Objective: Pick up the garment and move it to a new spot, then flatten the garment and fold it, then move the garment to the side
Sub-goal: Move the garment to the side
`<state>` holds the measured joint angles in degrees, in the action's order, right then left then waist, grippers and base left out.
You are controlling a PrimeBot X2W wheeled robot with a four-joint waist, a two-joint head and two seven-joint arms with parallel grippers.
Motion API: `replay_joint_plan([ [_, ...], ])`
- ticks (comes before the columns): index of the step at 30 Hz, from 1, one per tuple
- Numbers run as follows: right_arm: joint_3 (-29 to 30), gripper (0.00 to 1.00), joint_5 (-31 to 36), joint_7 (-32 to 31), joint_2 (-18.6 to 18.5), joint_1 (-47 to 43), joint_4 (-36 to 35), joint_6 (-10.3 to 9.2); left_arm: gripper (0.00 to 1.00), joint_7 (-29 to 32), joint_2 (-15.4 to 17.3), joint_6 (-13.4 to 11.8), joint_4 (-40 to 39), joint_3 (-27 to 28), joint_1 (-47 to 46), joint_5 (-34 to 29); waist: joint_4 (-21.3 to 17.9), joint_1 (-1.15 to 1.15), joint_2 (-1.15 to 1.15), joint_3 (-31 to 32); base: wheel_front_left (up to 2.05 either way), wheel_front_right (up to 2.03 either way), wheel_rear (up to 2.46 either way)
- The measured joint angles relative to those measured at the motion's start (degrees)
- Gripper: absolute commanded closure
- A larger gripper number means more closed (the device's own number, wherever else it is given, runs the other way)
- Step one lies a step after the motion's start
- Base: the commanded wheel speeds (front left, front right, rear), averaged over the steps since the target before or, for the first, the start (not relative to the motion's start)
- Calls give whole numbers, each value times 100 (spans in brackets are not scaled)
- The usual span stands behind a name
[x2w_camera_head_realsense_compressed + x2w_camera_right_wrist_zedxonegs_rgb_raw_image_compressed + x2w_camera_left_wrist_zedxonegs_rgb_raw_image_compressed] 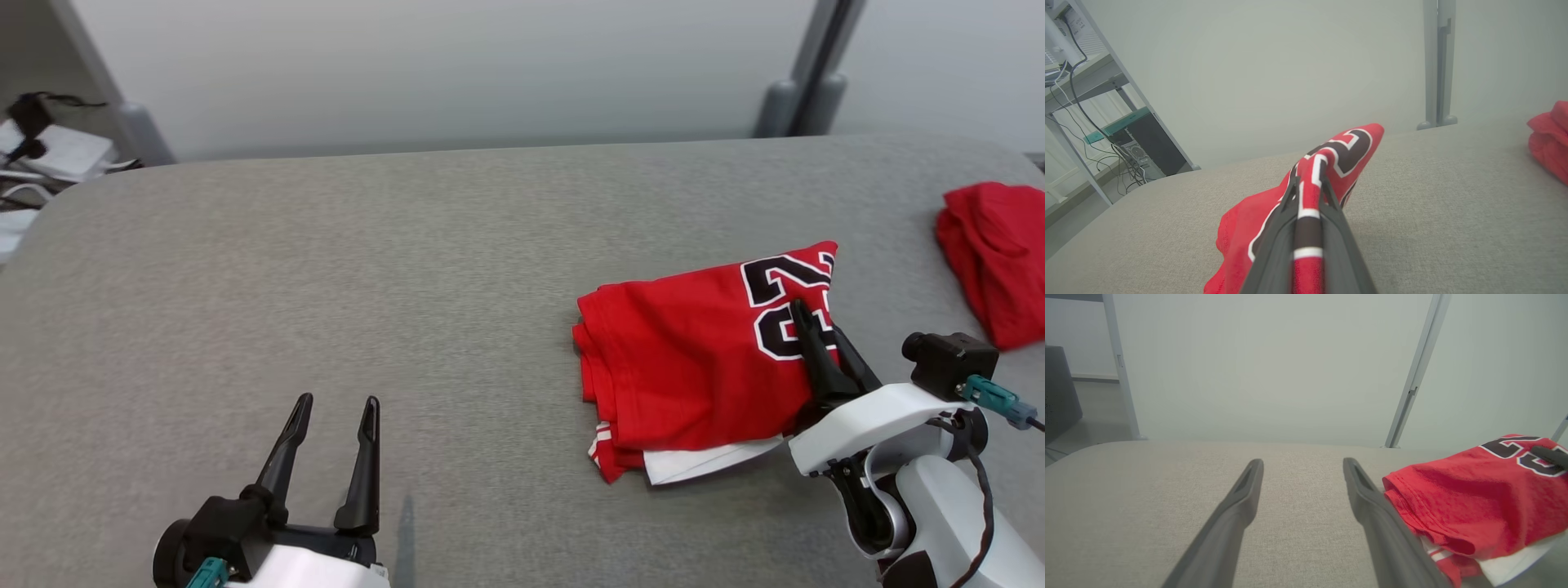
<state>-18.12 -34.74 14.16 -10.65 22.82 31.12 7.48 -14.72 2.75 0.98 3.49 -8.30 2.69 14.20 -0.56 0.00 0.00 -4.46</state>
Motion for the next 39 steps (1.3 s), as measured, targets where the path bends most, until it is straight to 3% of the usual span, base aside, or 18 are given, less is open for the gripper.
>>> replay_joint_plan([
  [15,80,100,48,1,118,-113,-247,0,0,0,0,155,1,20,-182,-141,-1243,0,0,-137,0,0,0],
  [39,157,100,62,1,236,-291,-435,0,0,0,0,374,65,79,-349,-469,-2459,0,0,-267,0,0,0],
])
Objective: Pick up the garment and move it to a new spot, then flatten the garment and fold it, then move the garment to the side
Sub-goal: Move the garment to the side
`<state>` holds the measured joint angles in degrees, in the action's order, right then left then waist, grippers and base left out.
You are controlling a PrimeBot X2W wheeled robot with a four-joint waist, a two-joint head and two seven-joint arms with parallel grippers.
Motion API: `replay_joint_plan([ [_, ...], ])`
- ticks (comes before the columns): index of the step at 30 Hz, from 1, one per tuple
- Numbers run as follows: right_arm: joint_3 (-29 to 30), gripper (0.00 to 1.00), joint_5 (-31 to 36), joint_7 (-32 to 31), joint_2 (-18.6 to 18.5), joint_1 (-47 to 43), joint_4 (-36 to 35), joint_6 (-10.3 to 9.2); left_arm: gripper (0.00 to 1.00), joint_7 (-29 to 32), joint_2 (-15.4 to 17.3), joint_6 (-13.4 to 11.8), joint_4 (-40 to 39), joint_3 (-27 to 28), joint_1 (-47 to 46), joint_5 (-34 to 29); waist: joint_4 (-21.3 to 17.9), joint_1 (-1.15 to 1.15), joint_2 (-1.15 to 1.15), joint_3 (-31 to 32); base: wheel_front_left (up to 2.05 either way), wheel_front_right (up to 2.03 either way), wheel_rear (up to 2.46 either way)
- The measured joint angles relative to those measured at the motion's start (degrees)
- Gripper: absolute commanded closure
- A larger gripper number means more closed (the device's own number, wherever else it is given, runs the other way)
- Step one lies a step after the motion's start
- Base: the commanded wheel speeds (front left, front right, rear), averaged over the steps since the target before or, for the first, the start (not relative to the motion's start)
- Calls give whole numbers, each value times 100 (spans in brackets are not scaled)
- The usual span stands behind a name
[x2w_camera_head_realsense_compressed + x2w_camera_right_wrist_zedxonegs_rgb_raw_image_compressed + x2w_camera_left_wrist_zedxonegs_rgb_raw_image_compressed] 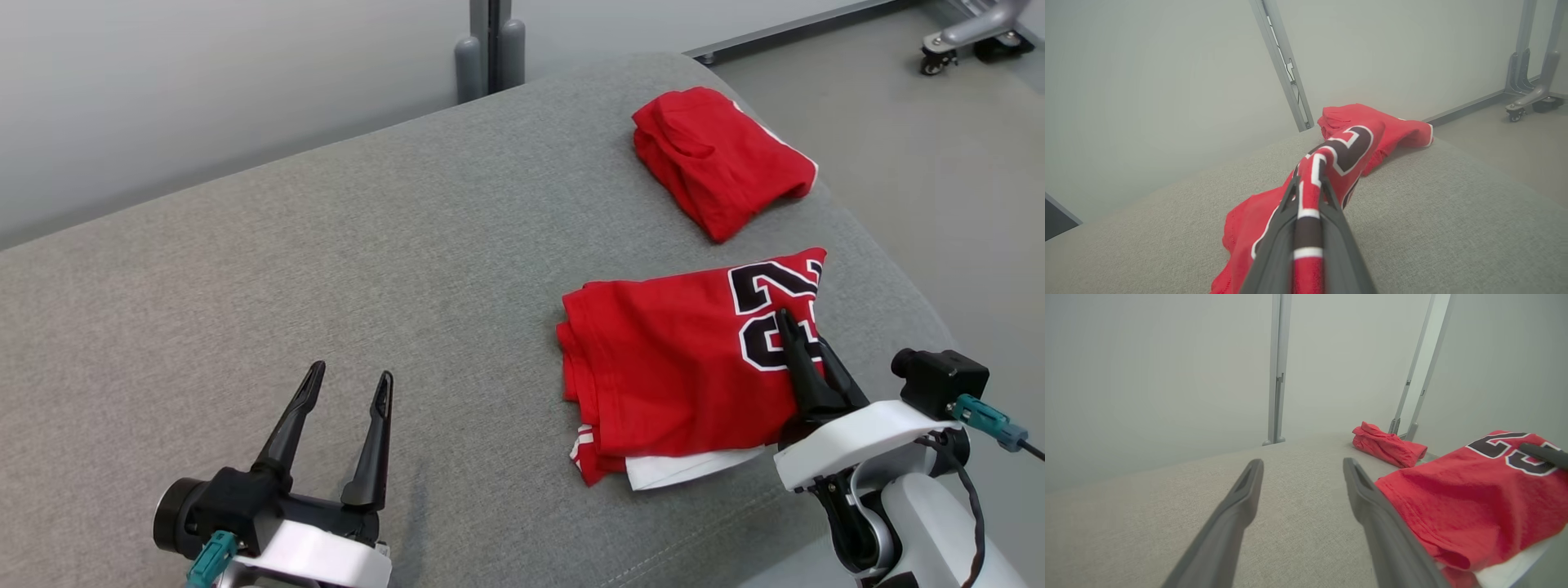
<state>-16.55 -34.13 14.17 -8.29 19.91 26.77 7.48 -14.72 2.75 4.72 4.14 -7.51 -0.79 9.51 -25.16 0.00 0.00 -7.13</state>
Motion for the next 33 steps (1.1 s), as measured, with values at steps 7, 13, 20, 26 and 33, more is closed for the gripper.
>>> replay_joint_plan([
  [7,37,100,-1,0,-66,-42,11,0,0,0,0,34,31,-58,-118,-3,-67,0,0,-49,0,0,0],
  [13,-219,100,31,0,-392,402,97,0,0,0,1,60,33,-65,-159,-63,110,0,0,-145,0,0,0],
  [20,-794,100,-198,-93,-993,1635,271,0,0,0,0,129,32,-67,-363,-153,372,0,0,-371,0,0,0],
  [26,-1370,100,-385,-452,-1449,2605,334,0,0,0,1,178,26,-56,-480,-304,575,0,0,-595,0,0,0],
  [33,-2170,100,-714,-818,-1608,3673,344,1,0,-1,55,187,-2,-57,-694,-361,701,0,0,-932,0,0,0],
])
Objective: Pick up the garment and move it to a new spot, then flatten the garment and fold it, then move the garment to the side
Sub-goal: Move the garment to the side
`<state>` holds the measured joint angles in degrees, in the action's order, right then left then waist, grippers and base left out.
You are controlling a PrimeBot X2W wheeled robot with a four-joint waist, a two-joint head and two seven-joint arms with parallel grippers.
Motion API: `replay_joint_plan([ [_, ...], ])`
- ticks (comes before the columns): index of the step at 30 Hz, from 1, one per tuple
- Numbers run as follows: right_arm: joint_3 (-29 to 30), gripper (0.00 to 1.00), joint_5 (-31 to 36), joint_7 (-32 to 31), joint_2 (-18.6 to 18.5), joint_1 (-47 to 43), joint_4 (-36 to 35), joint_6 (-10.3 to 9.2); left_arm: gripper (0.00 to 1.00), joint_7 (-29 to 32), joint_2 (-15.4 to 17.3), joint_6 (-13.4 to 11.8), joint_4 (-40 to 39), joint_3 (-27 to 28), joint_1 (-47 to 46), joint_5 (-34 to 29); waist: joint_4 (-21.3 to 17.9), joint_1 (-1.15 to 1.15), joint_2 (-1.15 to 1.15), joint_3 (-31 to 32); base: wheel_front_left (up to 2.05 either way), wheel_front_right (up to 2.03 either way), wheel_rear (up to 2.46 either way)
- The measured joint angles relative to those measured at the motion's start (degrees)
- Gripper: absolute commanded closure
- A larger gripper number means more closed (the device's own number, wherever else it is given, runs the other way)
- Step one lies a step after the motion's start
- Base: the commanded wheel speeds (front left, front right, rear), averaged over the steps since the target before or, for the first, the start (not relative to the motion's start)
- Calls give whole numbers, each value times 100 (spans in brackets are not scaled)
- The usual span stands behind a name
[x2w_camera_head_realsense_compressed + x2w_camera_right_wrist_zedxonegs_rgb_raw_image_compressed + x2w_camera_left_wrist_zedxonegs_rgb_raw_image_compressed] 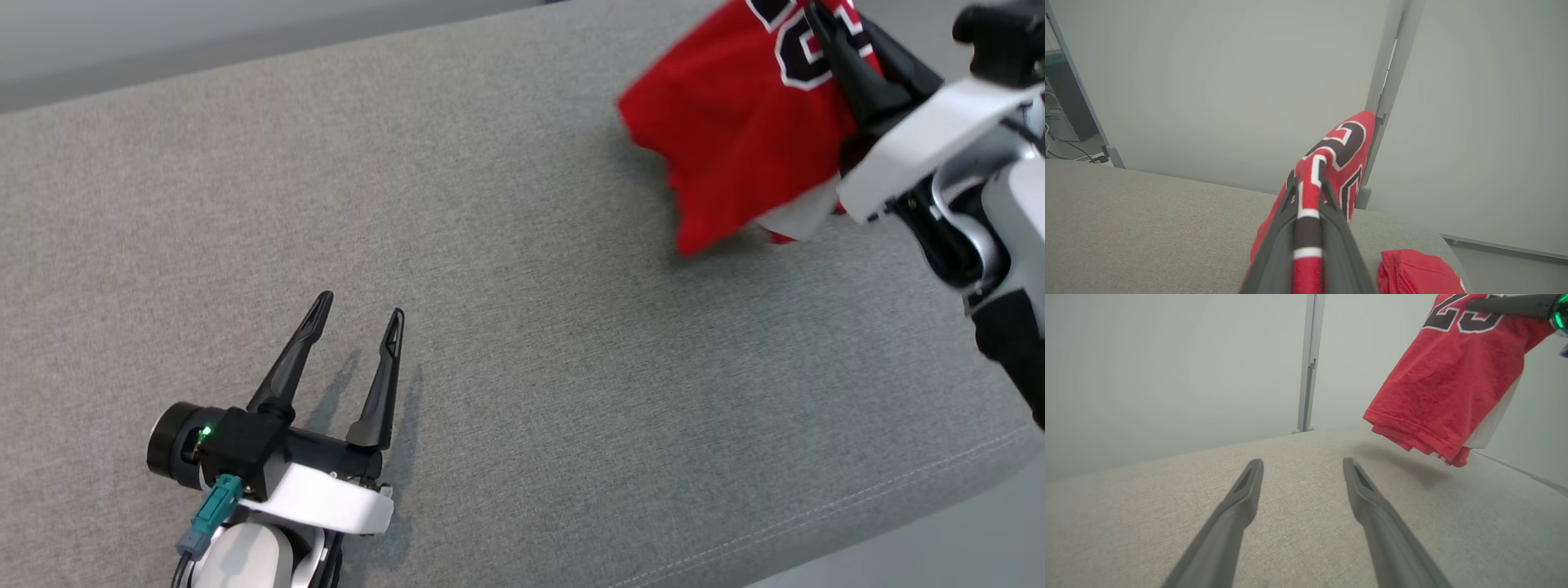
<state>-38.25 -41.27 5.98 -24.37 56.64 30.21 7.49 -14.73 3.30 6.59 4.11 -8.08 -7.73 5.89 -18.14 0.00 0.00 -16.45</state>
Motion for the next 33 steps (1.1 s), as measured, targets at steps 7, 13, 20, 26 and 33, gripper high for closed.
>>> replay_joint_plan([
  [7,-448,100,-348,-62,-121,647,408,1,0,0,130,43,-2,-21,-132,-77,103,0,0,-322,0,0,0],
  [13,-617,100,-571,-44,-424,704,937,1,0,0,175,43,-49,-11,-229,-83,169,0,0,-550,0,0,0],
  [20,-756,100,-438,199,-606,990,1750,1,0,0,175,46,-78,-10,-270,-119,141,0,0,-709,0,0,0],
  [26,-756,100,-229,424,-535,1374,2565,1,0,0,176,47,-118,-84,-361,-127,133,0,0,-854,0,0,0],
  [33,-916,100,48,519,-460,1710,3229,1,0,0,281,47,-148,-164,-572,-127,240,0,0,-1099,0,0,0],
])
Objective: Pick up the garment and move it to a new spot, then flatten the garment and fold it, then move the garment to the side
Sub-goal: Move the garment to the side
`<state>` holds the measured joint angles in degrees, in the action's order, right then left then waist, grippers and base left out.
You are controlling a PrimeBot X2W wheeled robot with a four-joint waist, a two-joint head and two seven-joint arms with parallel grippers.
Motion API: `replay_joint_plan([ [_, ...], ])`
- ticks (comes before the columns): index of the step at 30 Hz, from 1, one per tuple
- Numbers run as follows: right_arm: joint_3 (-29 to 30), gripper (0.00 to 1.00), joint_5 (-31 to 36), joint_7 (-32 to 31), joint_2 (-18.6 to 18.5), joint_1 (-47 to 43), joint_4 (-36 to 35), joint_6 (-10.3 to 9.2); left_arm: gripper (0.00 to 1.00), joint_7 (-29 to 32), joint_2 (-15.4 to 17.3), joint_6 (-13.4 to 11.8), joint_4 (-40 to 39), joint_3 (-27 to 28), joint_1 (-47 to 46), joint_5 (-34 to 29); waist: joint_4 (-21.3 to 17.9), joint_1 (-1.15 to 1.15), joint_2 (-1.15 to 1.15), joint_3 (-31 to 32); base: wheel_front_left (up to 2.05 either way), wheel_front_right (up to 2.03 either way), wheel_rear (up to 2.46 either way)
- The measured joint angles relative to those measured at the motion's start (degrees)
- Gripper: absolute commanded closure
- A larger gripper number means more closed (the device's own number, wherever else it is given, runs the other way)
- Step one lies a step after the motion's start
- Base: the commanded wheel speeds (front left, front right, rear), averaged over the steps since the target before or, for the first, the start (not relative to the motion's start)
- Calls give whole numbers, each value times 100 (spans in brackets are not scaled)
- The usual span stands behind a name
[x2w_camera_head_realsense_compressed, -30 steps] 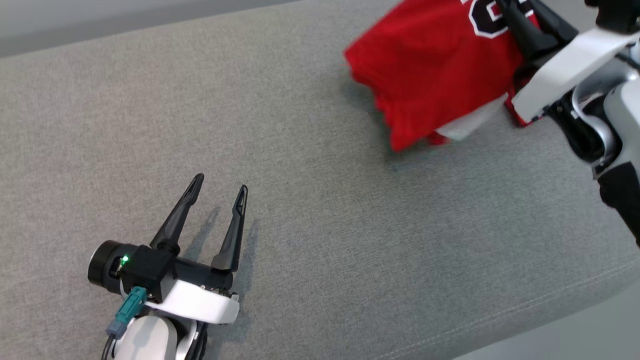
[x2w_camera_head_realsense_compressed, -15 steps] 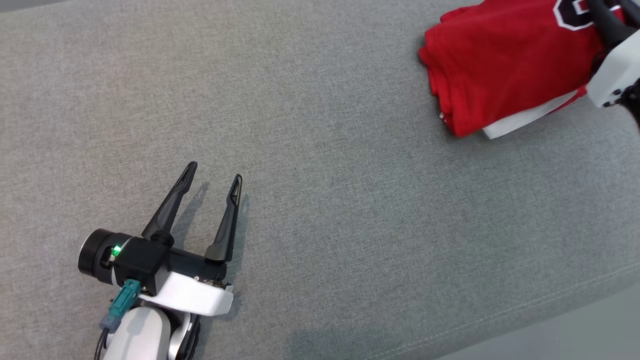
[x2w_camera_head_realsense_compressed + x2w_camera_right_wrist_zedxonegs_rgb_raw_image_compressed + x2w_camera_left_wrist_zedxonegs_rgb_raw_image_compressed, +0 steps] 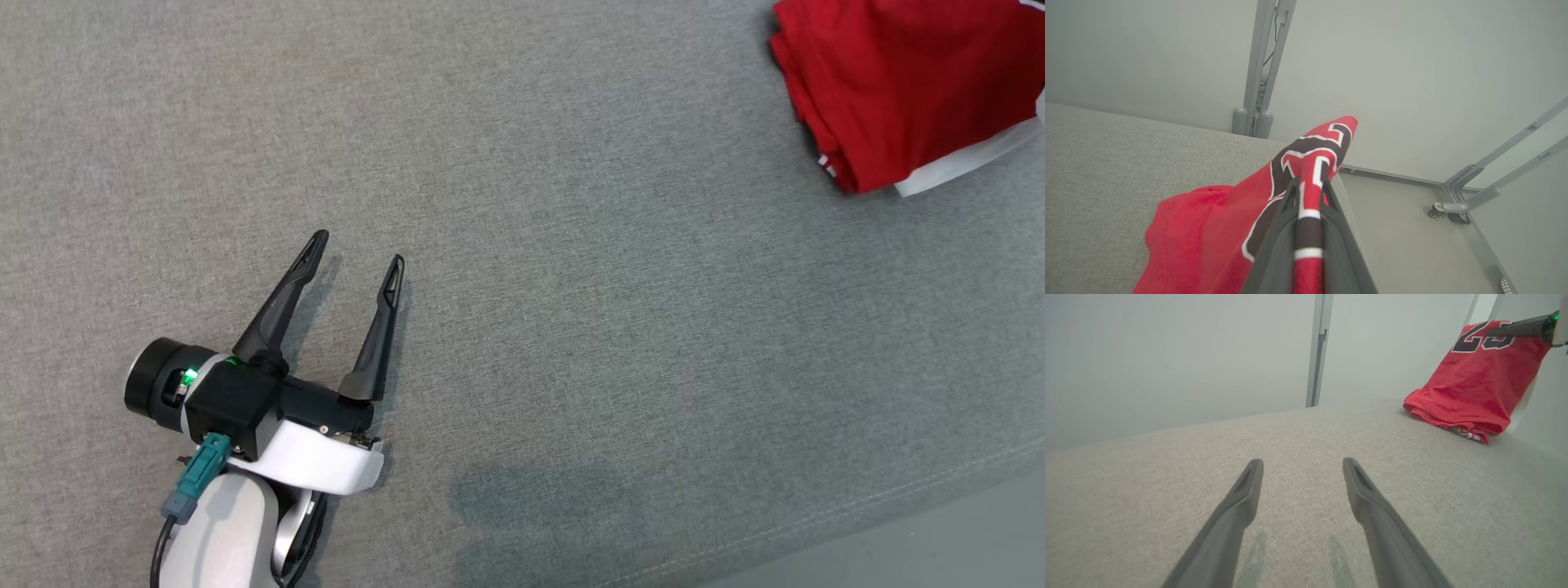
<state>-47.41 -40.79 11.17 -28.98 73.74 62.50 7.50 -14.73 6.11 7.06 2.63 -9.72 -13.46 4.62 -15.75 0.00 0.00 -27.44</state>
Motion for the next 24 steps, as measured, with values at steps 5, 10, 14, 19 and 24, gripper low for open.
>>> replay_joint_plan([
  [5,-108,100,73,35,1,183,364,0,0,0,67,0,-13,-13,-30,0,78,0,0,-161,0,0,0],
  [10,-69,0,153,120,55,258,828,0,0,0,87,1,-19,-29,-106,0,98,0,0,-225,0,0,0],
  [14,15,0,236,121,127,281,1050,0,0,0,92,1,-26,-40,-114,0,71,0,0,-210,0,0,0],
  [19,391,0,358,253,133,513,1129,0,0,0,86,1,-9,-42,-113,0,36,0,0,-91,0,0,0],
  [24,721,0,420,307,356,551,1185,0,0,0,37,1,-9,-33,-109,11,24,0,0,83,0,0,0],
])
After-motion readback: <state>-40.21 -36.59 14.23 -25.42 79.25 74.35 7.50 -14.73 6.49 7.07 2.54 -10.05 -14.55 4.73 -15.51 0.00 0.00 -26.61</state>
